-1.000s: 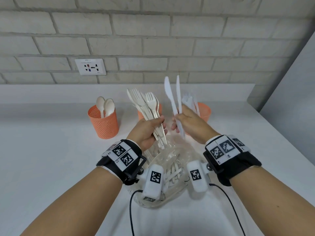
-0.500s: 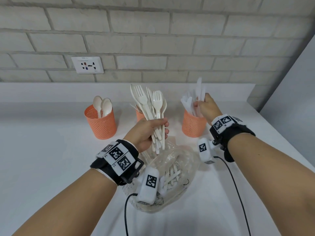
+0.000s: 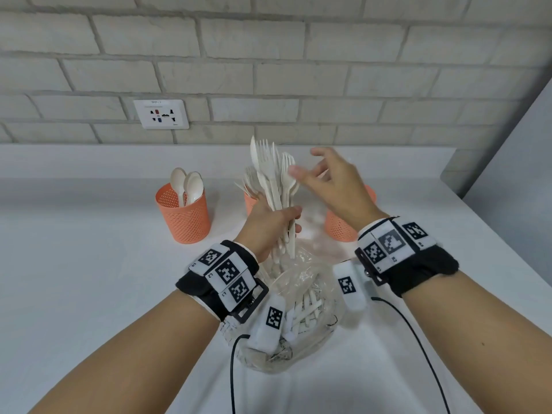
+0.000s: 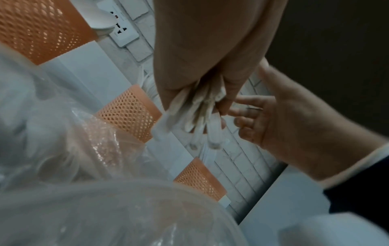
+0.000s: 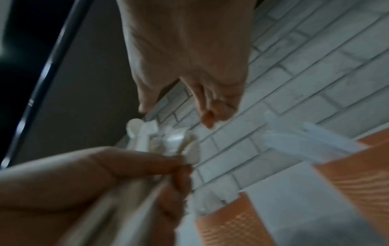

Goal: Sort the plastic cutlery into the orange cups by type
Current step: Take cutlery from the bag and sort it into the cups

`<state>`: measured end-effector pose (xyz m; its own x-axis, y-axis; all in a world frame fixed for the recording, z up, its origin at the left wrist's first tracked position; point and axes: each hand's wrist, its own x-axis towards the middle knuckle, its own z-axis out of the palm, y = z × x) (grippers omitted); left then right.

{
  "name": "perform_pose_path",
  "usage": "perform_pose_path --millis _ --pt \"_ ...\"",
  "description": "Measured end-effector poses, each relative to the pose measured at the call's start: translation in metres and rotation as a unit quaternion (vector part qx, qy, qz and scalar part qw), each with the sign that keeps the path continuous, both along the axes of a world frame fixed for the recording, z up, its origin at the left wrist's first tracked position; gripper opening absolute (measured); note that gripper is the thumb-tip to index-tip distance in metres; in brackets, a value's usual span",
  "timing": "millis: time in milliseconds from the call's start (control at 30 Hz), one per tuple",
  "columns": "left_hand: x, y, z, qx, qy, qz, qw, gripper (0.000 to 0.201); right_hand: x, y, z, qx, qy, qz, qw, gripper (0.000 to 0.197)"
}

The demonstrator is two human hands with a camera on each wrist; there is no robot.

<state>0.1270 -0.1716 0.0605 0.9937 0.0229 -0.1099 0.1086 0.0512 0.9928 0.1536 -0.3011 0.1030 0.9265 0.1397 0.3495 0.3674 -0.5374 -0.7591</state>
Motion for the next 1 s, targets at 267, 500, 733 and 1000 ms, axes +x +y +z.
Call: perform_pose_path --millis 267,500,733,1000 --pt "-0.010 -0.007 0.006 0.200 -0.062 -0.017 0.978 0.033 -0.005 0.029 -0.010 0.121 0.174 0.025 0.977 0.067" --pt "-0.014 0.007 0.002 0.111 0.024 -0.068 0.991 0.078 -0.016 0.022 -0.017 0.241 0.212 0.078 0.944 0.022" --pt "-0.023 0.014 0.009 -0.042 0.053 -0.144 0.987 0.011 -0.027 0.029 -0.017 0.252 0.248 0.126 0.927 0.005" --pt "-0.025 0.015 0.005 -0.098 0.019 -0.140 0.985 0.011 -0.027 0.031 -0.019 0.273 0.271 0.162 0.909 0.017"
